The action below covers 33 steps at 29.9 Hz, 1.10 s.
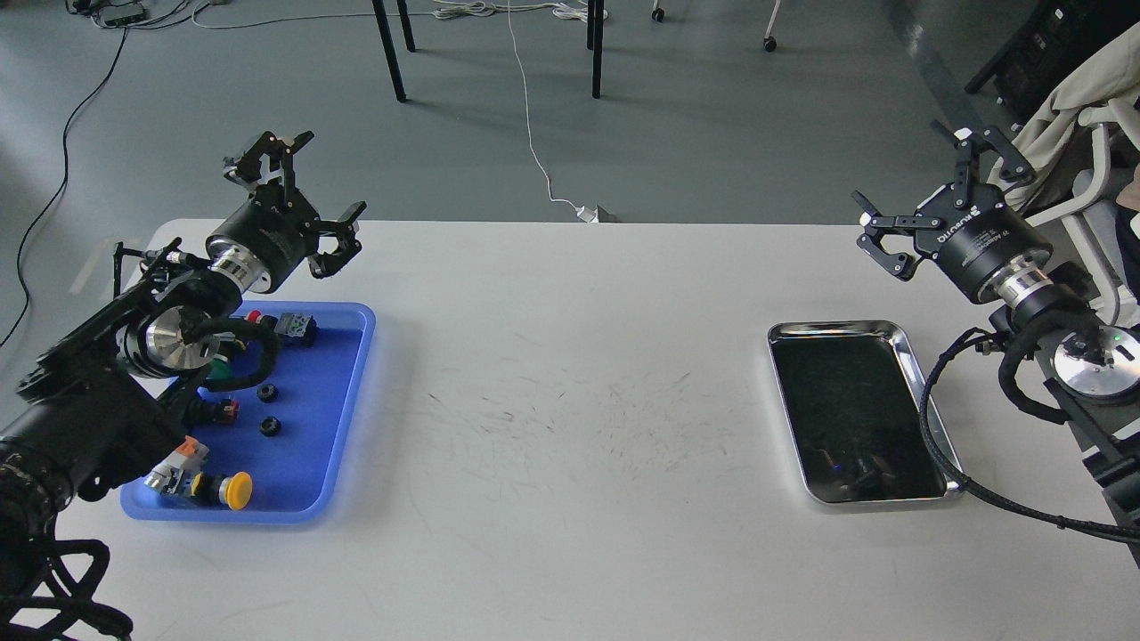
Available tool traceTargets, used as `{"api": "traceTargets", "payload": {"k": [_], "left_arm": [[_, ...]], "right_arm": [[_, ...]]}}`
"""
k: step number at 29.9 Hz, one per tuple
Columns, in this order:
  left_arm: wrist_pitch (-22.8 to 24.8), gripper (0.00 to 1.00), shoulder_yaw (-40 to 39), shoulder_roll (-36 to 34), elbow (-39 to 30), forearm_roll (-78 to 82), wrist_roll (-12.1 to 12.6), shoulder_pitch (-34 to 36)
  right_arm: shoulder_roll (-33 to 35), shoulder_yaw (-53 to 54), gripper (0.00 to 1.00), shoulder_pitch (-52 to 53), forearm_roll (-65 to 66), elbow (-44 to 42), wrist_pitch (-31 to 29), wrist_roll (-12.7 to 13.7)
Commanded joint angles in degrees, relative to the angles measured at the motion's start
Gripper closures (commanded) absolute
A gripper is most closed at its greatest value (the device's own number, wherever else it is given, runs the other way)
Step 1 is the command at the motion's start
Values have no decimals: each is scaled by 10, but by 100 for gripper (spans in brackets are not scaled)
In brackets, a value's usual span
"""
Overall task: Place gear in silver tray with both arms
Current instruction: 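Move the left gripper over the black gears in the blue tray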
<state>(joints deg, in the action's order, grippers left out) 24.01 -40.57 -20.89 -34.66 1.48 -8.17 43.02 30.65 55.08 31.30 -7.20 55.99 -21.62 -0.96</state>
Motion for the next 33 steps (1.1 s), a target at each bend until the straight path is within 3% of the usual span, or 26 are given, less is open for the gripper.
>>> {"api": "traceTargets", "payload": {"k": [1,15,25,33], "left_arm": [[-2,2,3,1,-1,0,0,0],[1,2,-8,0,8,4,8,0],[-6,2,0,-60,-84,22,6,-14],[-5,2,0,-71,-102,43,3,-17]], "right_arm": [[-2,2,1,1,0,0,-1,0],[-16,1,1,-4,0,2,-10,-2],[-9,-1,1,-11,0,2,-11,0],[-8,6,1,-33,1,11,-12,2]]}}
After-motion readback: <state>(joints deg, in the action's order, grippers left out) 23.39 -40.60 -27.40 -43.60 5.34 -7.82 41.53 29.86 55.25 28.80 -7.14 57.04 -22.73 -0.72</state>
